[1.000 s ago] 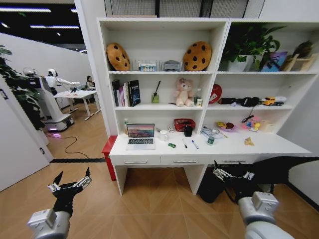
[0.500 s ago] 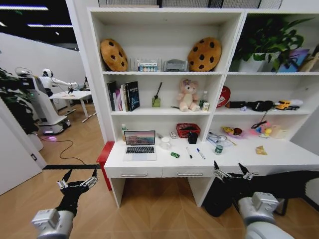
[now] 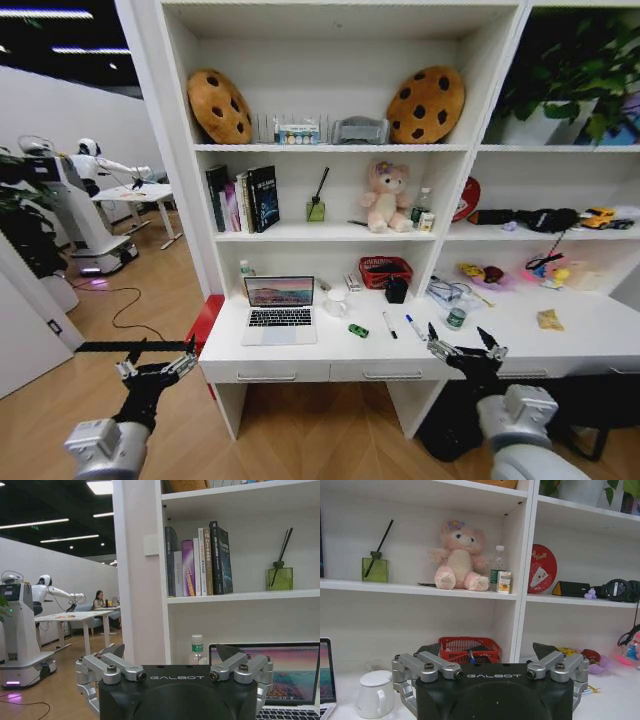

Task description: Organize the objects on the table.

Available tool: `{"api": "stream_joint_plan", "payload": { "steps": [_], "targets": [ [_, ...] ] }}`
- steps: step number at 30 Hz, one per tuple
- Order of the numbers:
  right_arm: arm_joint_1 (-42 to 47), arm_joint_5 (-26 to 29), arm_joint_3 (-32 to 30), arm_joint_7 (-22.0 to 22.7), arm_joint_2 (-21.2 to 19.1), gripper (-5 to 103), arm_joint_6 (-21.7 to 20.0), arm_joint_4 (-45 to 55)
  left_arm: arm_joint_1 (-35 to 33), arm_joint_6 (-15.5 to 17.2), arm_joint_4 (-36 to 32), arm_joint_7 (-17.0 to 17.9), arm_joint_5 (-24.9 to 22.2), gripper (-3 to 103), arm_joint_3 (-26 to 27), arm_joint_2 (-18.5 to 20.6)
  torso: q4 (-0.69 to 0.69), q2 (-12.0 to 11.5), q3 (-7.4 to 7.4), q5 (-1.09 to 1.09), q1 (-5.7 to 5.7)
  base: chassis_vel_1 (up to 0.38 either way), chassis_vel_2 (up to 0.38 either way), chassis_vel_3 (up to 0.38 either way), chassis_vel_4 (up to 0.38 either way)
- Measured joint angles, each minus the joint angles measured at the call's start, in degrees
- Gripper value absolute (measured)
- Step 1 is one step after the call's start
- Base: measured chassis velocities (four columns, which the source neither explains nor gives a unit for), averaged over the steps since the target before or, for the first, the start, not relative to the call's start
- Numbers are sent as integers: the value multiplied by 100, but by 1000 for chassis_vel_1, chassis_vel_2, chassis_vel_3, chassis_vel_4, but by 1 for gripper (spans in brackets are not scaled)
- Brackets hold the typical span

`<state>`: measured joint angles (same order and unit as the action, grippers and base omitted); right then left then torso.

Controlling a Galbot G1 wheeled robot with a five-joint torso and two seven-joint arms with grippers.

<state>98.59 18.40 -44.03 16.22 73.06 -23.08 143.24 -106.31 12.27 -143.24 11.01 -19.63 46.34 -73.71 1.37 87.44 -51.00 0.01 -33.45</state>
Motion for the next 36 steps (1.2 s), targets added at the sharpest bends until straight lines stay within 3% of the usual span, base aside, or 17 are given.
{"api": "stream_joint_plan", "payload": {
  "steps": [22, 28, 30, 31, 33, 34, 36],
  "targets": [
    [-43, 23, 14, -13, -5, 100, -14, 0, 23, -16, 0, -110, 80, 103, -38, 18, -1, -1, -1, -3, -2, -168, 167, 162, -166],
    [-97, 20, 29, -17, -11, 100, -60, -2, -84, -33, 0, -548, 232, 85, -170, 204, -2, -3, -2, -1, -7, -96, 108, 90, -90],
    [-145, -31, 80, -28, -12, 100, -51, -97, -50, 230, 0, -683, 81, 74, -261, 459, 0, -2, -1, -1, -2, -24, 32, 2, -6],
    [-145, -31, 80, -28, -12, 100, -51, -97, -50, 230, 0, -683, 81, 74, -261, 459, 0, -2, -1, -1, -2, 0, 0, 0, 0],
    [-182, -233, 187, -103, 30, 100, 9, -340, 201, 793, 0, -692, -544, 63, -343, 989, 0, 0, 1, -1, 3, 0, 0, 0, 0],
    [-182, -233, 187, -103, 30, 100, 9, -340, 201, 793, 0, -692, -544, 63, -343, 989, 0, 0, 1, -1, 3, 0, 0, 0, 0],
    [-211, -454, 263, -188, 46, 100, 114, -559, 634, 1279, -1, -548, -1215, 52, -354, 1574, 0, 1, 0, 0, 4, 27, -18, -16, 21]
  ]
}}
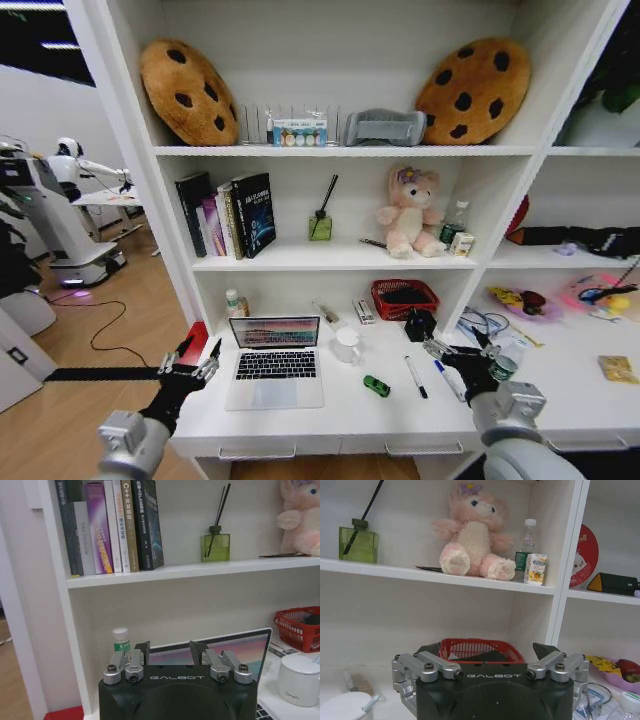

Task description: Organize the objects on the table.

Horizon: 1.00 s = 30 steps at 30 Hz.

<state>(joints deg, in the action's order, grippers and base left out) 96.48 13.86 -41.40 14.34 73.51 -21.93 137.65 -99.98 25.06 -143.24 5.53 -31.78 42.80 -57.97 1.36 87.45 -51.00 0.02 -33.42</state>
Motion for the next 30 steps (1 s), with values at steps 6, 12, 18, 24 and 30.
{"api": "stream_joint_plan", "payload": {
  "steps": [6, 12, 18, 24, 30],
  "targets": [
    [-276, -53, 145, -75, -185, 100, 49, -250, 712, 268, -3, 559, -702, 30, 63, 601, 5, -1, -1, -1, -3, 0, 0, 0, 0],
    [-564, -59, 384, -162, -331, 100, 27, -551, 1077, 423, 221, 1115, -517, 8, -345, 411, -1, -2, -2, -1, -6, -3, 5, 19, 1],
    [-680, -164, 484, -214, -324, 100, 60, -760, 1676, 711, 780, 1899, -209, 0, -1428, 197, 0, -2, -1, -2, -5, 0, 0, 0, 0],
    [-742, -142, 413, -233, -380, 100, 62, -818, 2519, 751, 1326, 2313, -245, 0, -2022, -23, 1, -2, -2, -2, -5, 0, 0, 0, 0],
    [-727, -149, 333, -279, -341, 100, 126, -961, 3173, 806, 1678, 2431, -287, 0, -2462, -154, 1, -2, -1, -2, -5, 0, 0, 0, 0]
  ]
}}
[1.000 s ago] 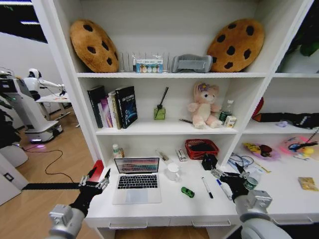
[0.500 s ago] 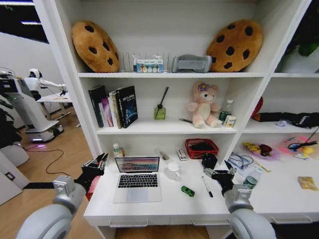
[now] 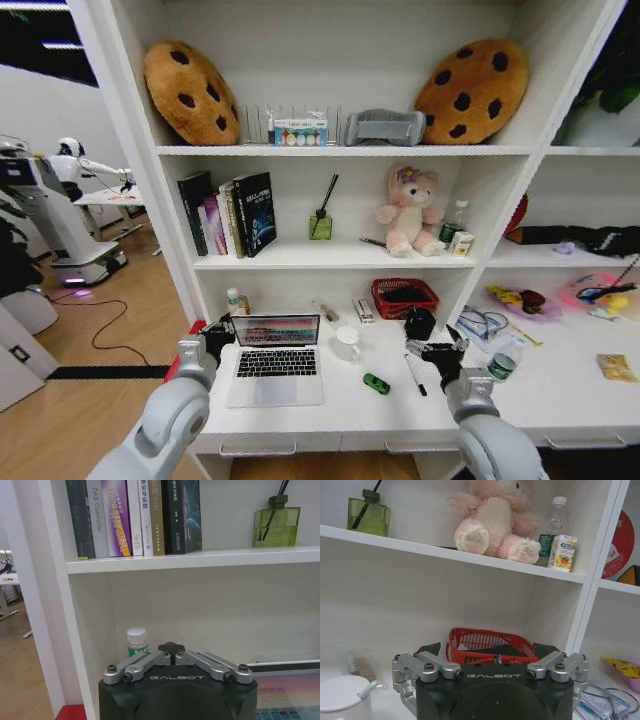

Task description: Organize the objects on the table.

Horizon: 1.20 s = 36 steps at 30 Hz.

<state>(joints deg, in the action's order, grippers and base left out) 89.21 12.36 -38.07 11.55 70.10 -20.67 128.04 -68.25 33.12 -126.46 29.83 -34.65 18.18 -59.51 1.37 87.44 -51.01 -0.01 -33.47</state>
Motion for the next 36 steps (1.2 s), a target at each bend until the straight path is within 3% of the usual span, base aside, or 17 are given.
{"api": "stream_joint_plan", "payload": {
  "steps": [9, 12, 17, 27, 36],
  "targets": [
    [-201, -37, 61, -48, 3, 100, 15, -241, 525, 71, 387, -37, -352, 0, -405, 33, -2, 0, 0, 1, 0, 0, 0, 0, 0],
    [-229, -36, 53, -49, 10, 100, 22, -290, 793, 207, 459, -42, -581, 0, -550, 78, 0, 0, 0, 0, 0, 0, 0, 0, 0],
    [-139, -52, -41, -64, 8, 100, 169, -372, 1282, 574, 569, 233, -1251, 0, -974, 135, 0, 0, 0, 0, 0, 0, 0, 0, 0],
    [-16, -28, -179, -59, 16, 100, 307, -395, 1898, 755, 803, 314, -1543, 0, -1403, 162, 0, 0, 0, 0, 0, 0, 0, 0, 0],
    [6, -21, -197, -42, 77, 100, 347, -403, 1926, 914, 818, 311, -1639, 0, -1431, 244, -1, 0, 0, 1, 1, 0, 0, 0, 0]
  ]
}}
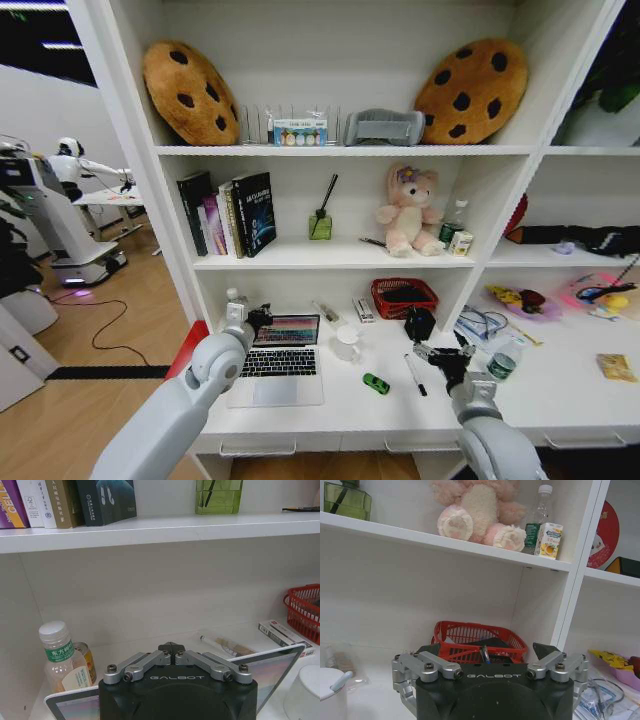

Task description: Organize the objects on the table.

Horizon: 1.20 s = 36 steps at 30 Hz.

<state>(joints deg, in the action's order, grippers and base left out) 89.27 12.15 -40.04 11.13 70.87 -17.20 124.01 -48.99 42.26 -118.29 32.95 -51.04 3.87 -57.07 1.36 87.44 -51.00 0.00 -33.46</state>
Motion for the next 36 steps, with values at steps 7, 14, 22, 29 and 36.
{"api": "stream_joint_plan", "payload": {
  "steps": [7, 14, 22, 29, 36],
  "targets": [
    [-6, 3, 17, 3, 40, 100, 4, -2, 16, 4, -22, -62, -111, 0, -45, 84, 1, 0, 0, 0, 0, 0, 0, 0, 0],
    [0, 11, 10, 4, 61, 100, 23, -24, -174, -2, -111, -181, -90, 0, -58, 205, 1, 0, 0, 0, 0, 0, 0, 0, 0],
    [1, 6, 39, 5, 86, 100, 35, -40, -626, -5, -443, -365, 20, 0, 45, 444, 1, 0, 0, 1, 0, 0, 0, 0, 0],
    [33, -104, 130, -5, 138, 100, 78, -69, -1515, -6, -1014, -502, 166, 0, 478, 708, 0, 0, 1, 0, 0, 0, 0, 0, 0],
    [69, -308, 297, -63, 267, 100, 155, -170, -2539, -7, -1271, -797, 706, 0, 805, 780, -1, 1, 1, 1, 0, 0, 0, 0, 0]
  ]
}}
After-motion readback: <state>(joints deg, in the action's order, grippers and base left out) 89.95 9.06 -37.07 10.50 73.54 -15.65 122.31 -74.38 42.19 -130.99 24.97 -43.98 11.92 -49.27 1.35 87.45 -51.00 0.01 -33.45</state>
